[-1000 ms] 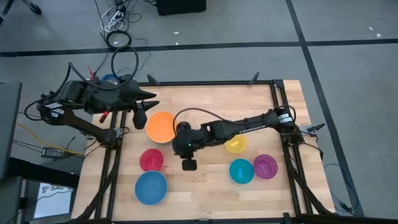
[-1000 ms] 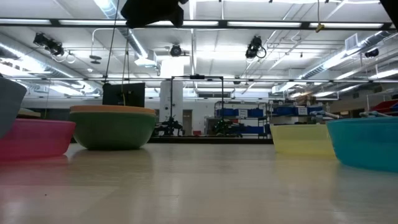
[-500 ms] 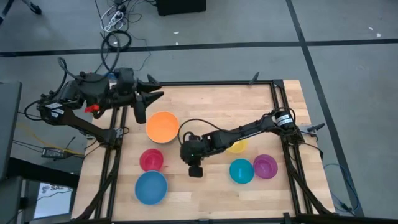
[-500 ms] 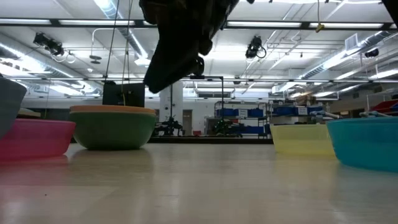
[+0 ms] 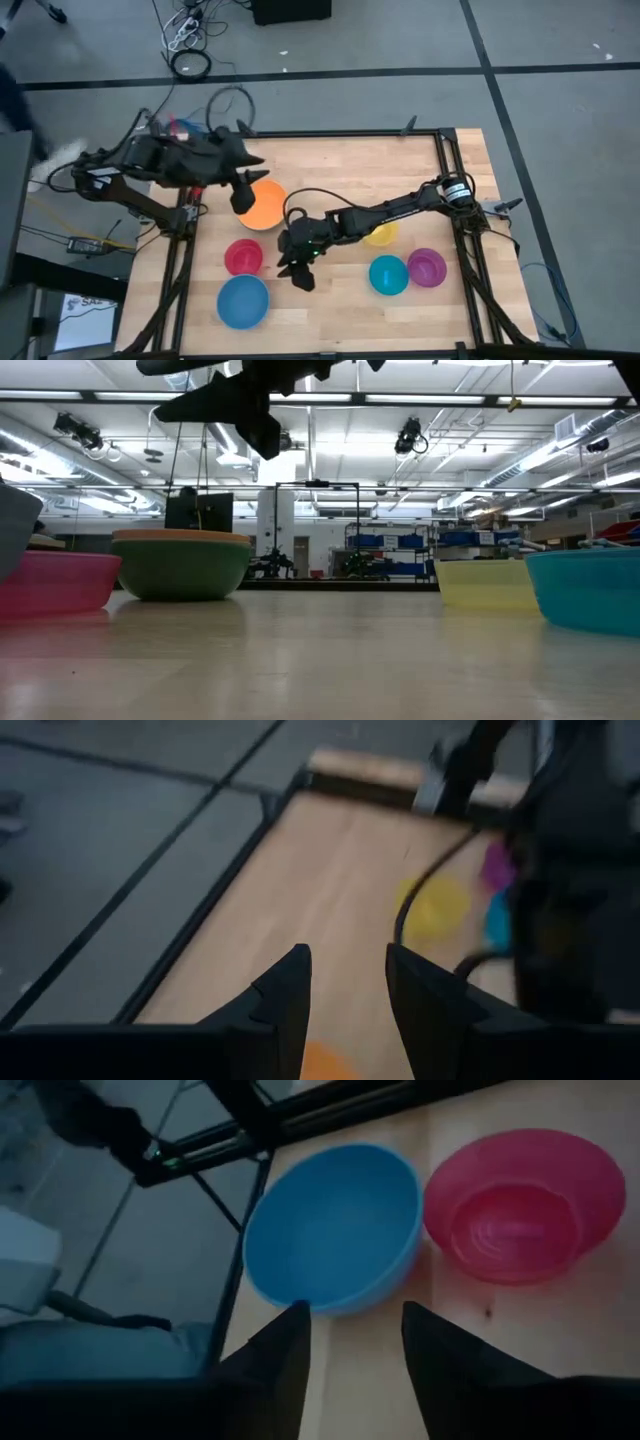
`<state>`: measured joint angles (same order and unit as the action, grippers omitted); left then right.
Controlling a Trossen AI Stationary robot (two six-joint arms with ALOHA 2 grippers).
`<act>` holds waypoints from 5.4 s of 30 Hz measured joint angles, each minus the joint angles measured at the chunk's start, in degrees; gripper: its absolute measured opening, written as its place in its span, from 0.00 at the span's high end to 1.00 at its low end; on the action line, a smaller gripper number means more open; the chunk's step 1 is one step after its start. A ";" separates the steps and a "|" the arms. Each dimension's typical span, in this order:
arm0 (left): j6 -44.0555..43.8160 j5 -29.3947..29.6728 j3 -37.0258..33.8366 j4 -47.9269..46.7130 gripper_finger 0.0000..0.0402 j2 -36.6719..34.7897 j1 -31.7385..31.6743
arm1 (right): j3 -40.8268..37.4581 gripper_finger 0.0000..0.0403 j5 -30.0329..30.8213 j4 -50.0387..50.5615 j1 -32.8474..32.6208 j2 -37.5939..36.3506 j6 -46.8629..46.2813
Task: Nest bowls inside each other
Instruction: Stack the blue bowl on top of the orange bowl
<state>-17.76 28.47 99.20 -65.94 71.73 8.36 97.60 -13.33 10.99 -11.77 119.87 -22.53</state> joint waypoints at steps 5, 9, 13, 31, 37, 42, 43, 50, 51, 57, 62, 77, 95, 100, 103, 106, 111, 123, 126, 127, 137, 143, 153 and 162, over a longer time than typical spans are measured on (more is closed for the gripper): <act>-1.12 0.19 -1.04 -5.75 0.65 1.85 0.00 | 0.00 0.56 3.32 -1.52 -0.87 0.00 -2.67; -1.98 0.24 -4.48 -7.71 0.65 2.05 0.00 | 0.00 0.54 5.82 -2.27 -0.79 0.00 -5.33; -2.23 0.13 -8.64 -9.15 0.65 2.20 0.28 | 0.00 0.54 7.67 -2.94 -0.51 0.00 -4.61; -11.39 -4.53 -12.64 -9.02 0.65 2.14 5.64 | 0.02 0.58 8.20 -18.06 -2.86 7.29 -6.54; -15.95 -4.79 -11.94 -8.81 0.65 2.09 8.13 | 0.13 0.58 7.47 -19.60 -2.84 9.68 -8.79; -17.96 -4.79 -11.85 -8.39 0.65 2.09 9.93 | 0.15 0.58 6.85 -18.83 -3.06 11.47 -9.83; -18.50 -4.77 -11.85 -8.29 0.65 2.09 10.21 | 0.19 0.58 6.66 -19.08 -3.06 11.77 -9.85; -20.48 -4.74 -11.85 -7.71 0.65 2.09 11.58 | 0.42 0.58 6.24 -20.13 -3.08 12.17 -9.80; -20.81 -4.74 -11.85 -7.71 0.65 2.09 11.63 | 0.42 0.58 6.30 -20.10 -3.08 12.17 -9.71; -21.53 -4.72 -11.85 -7.56 0.65 2.09 11.65 | 0.42 0.58 7.85 -19.93 -3.25 12.17 -9.19; -21.75 -4.72 -11.85 -7.11 0.65 2.09 11.65 | 0.42 0.58 9.25 -19.86 -3.41 12.17 -8.80; -21.73 -4.54 -11.85 -7.03 0.65 2.09 11.65 | 0.37 0.58 12.66 -18.41 -4.19 12.20 -8.89; -21.52 -4.22 -11.85 -6.66 0.65 2.09 11.65 | 0.37 0.58 15.22 -19.47 -4.72 12.22 -2.83; -21.37 -3.58 -11.85 -6.67 0.65 2.09 11.65 | 0.37 0.58 15.65 -21.69 -4.72 12.22 -1.22; -20.80 -2.93 -11.85 -6.68 0.65 2.09 11.65 | 0.37 0.58 15.27 -21.66 -4.49 12.22 -0.49; -20.01 -2.84 -11.85 -6.31 0.65 2.09 11.63 | 0.36 0.58 14.29 -24.35 -4.27 12.22 1.12; -18.71 -2.81 -11.85 -4.27 0.65 2.09 11.63 | 0.35 0.58 13.54 -27.13 -3.96 12.22 3.82; -18.44 -2.80 -11.82 -3.54 0.65 2.09 11.63 | 3.51 0.60 7.82 -31.21 -3.17 12.26 10.61; -18.56 -2.84 -11.23 -1.70 0.65 2.15 11.63 | 3.80 0.62 8.76 -30.86 -3.13 12.26 12.50; -18.52 -2.91 -10.53 -0.90 0.65 2.16 11.63 | 3.80 0.62 8.86 -30.72 -3.13 12.26 12.93; -15.21 -2.62 -1.99 3.86 0.65 2.03 11.63 | 3.80 0.62 11.58 -21.88 -3.31 12.26 8.01; -15.43 -2.60 -1.67 3.53 0.65 2.07 11.63 | 3.77 0.62 10.70 -15.90 -4.07 12.24 -3.62; -17.41 -2.59 -1.92 3.29 0.65 2.11 11.63 | 3.76 0.58 8.42 -13.36 -3.99 12.22 -13.83; -22.39 -2.54 -1.92 3.28 0.65 2.11 11.63 | 2.22 0.56 8.78 -15.18 -3.89 12.22 -18.44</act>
<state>-40.14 25.93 97.27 -62.66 73.84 19.99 99.82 -4.55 -4.19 -15.66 132.09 -40.97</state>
